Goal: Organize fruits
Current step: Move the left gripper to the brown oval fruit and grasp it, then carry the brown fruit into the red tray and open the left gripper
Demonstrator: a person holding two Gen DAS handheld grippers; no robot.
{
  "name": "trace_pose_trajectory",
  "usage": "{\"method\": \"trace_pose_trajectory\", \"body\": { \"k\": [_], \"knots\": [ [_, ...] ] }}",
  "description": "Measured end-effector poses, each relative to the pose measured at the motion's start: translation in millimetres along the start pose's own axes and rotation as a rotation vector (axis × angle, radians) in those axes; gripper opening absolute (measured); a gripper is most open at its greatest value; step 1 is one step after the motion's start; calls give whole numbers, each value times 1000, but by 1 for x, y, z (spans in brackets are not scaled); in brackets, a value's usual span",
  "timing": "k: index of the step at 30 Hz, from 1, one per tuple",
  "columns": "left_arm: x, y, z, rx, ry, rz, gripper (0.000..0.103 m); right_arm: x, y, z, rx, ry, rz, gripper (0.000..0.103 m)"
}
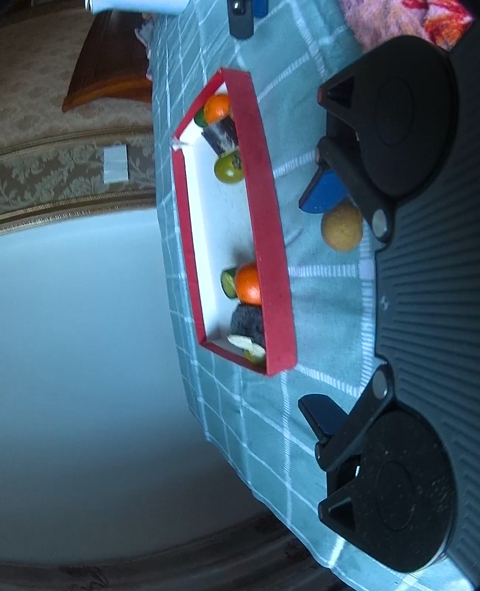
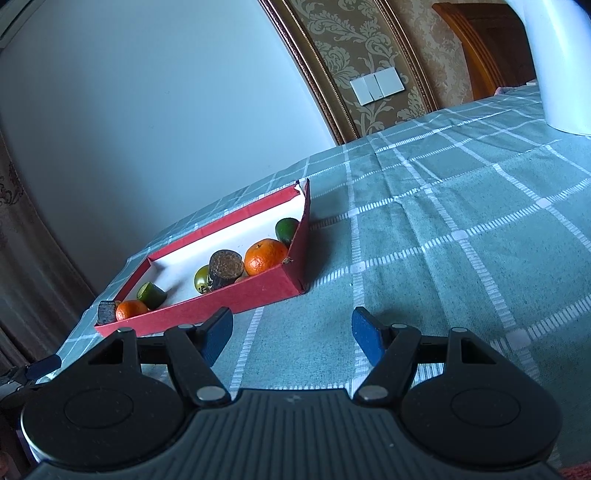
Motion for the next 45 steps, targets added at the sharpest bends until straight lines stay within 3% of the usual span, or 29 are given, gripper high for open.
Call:
{"method": "trace_pose_trajectory", "body": {
  "k": [4,9,16,19,21,26,30,36,40,45],
  "knots": [
    [-1,0,1,78,-32,-10,102,0,0,0,1,1,1,71],
    [1,17,-6,133,-118,-117,81,0,0,1,0,4,2,71],
    [2,18,1,177,-116,-135,75,0,0,1,-2,8,-1,71],
    [3,18,10,199,-92,-146,59,0,0,2,-2,10,-1,71],
    [5,22,14,218,-82,-173,38,0,1,1,-3,11,1,71],
    [5,21,16,233,-87,-179,28,0,1,2,-5,14,4,71],
    [-4,15,16,222,-80,-148,28,0,0,2,-6,13,7,71],
    [-48,27,17,192,-77,-73,28,0,0,2,-9,15,4,71],
    [-69,53,30,195,-69,-82,28,1,0,3,-11,21,5,71],
    [-70,86,47,180,-46,-127,28,0,0,3,-16,25,1,71]
  ]
}}
Point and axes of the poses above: each gripper's, at about its wrist camera, not at the fingertips, and y roughly the way its jaws point, z to its right, x to its underside, the point moved 5 cm from there along y, roughly the way its jaws point, and after that the axes turned 6 degrees about -x, right-handed, at the moved point
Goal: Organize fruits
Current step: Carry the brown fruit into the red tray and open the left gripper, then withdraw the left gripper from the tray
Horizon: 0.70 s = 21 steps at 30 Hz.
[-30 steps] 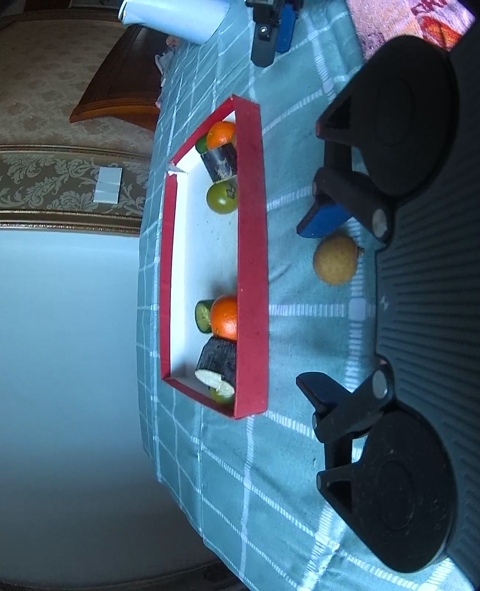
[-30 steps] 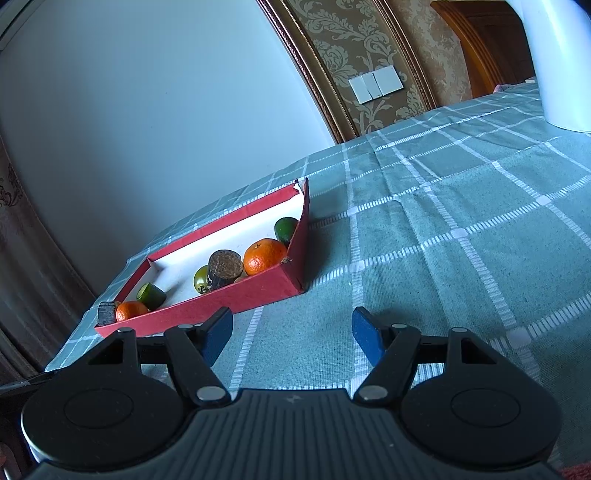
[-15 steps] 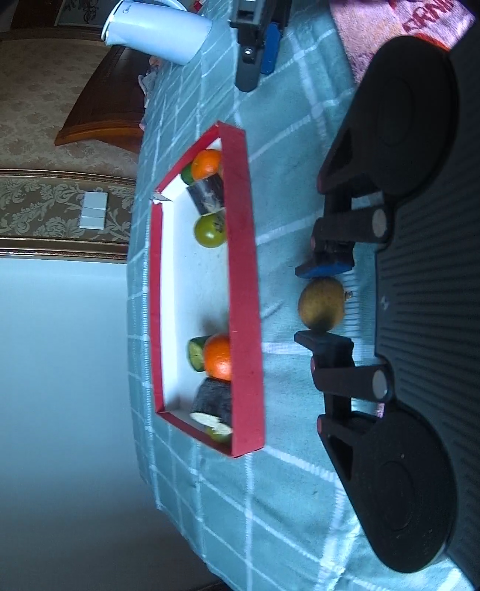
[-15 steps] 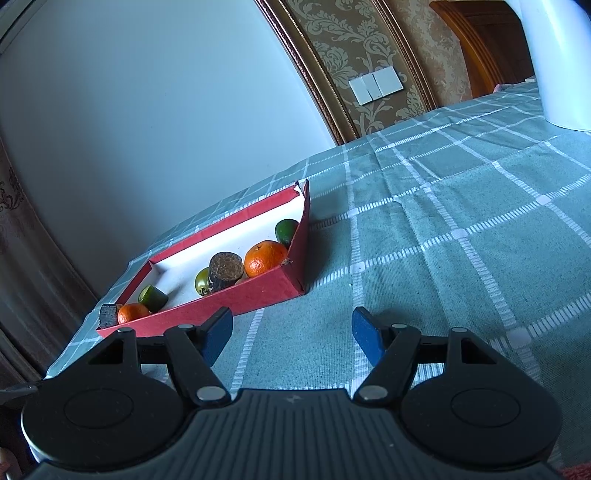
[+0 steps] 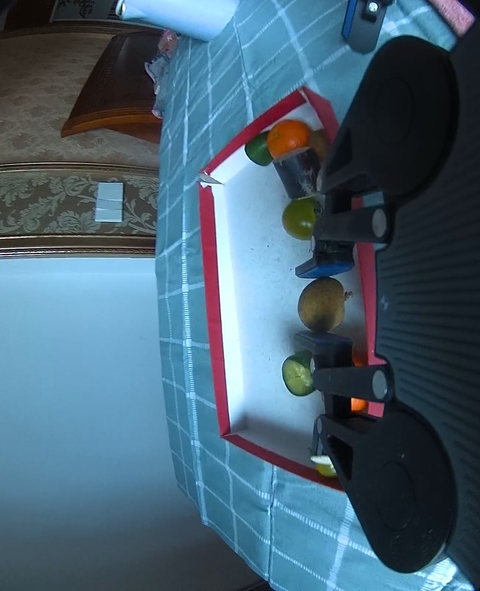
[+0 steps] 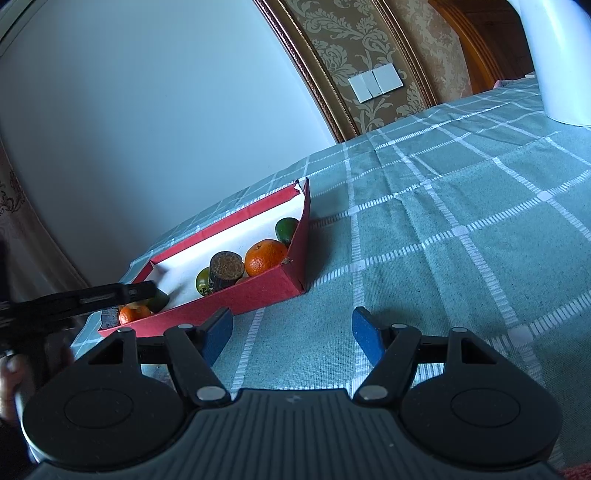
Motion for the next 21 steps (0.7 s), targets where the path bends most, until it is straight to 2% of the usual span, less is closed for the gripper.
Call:
{"method": "trace_pose_trajectory", "body": {
  "k": [4,7,9,15,16,18,21],
  "knots": [
    [6,19,2,-23,-5,-38,28,0,0,0,-3,3,-3,71],
    [9,20,3,-29,7,-23,41,-1,1,0,-5,4,-5,71],
    [9,19,6,-29,22,-18,55,0,1,0,-5,3,-6,72],
    [10,5,10,-22,9,2,67,0,0,0,4,5,-5,76],
    [10,-1,10,-24,8,11,69,0,1,0,6,5,-6,76],
    [11,-16,9,-60,4,47,90,0,0,0,10,5,-4,76],
    [15,-43,5,-78,11,113,96,-1,0,-1,16,-1,-1,76]
  ]
}}
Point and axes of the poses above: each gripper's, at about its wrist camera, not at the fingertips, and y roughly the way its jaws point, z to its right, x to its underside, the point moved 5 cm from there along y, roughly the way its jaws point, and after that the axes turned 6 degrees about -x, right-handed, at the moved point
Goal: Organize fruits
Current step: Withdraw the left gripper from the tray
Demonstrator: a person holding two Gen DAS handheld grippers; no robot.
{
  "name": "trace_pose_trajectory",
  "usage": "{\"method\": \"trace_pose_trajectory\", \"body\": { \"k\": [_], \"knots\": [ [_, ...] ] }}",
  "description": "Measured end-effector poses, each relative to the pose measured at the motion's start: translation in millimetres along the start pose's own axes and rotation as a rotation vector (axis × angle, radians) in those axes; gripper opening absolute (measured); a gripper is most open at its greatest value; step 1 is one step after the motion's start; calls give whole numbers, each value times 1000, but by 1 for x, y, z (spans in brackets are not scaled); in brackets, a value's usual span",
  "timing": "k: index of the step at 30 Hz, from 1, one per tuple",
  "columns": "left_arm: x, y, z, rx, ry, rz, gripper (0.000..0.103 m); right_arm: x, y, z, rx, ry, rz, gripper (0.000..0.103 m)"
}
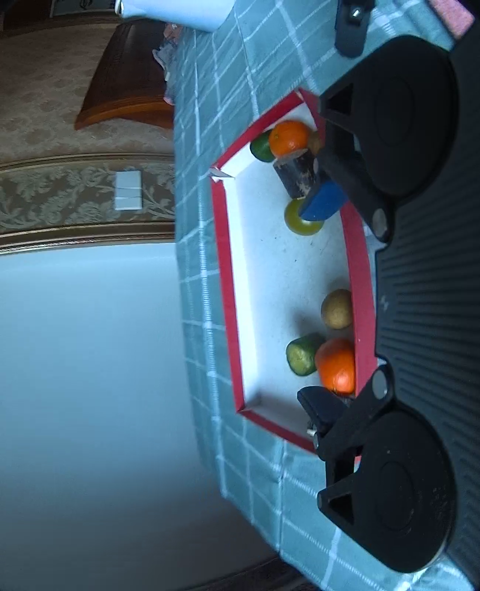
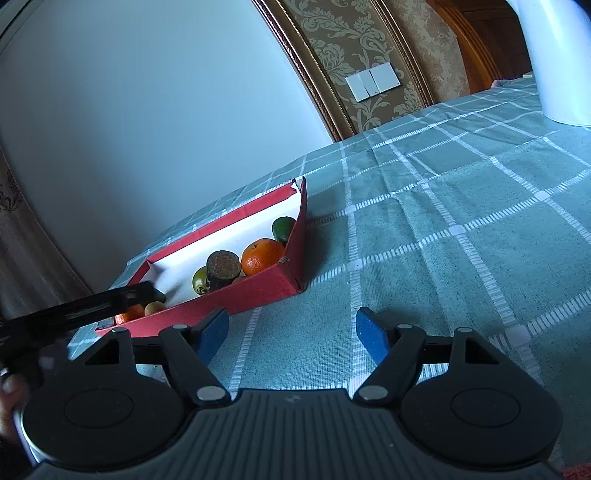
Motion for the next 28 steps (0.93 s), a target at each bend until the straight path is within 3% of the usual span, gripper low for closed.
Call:
{"method": "trace_pose_trajectory", "body": {
  "k": [5,10,19,28],
  "knots": [
    [7,-33,-14,-9,-19,36,99,0,0,-1,9,-14,1,76],
    [20,-54,-34,-23,-86,13,103,0,-1,0,22,-6,6,76],
    [36,-60,-62,-67,-159,-57,103,0,-1,1,38,-6,5,76],
    [43,-63,-77,-82,-192,-63,103,0,0,2,42,-3,1,76]
  ]
}}
Point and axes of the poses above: each gripper's, at about its wrist camera, not at the fingertips, and y roughly the way its jaws point, z to its right, x to its underside, the point moved 5 cm from there along y, roughly the way its jaws point, and after that the axes turned 6 degrees about -x, right-handed, at the moved point
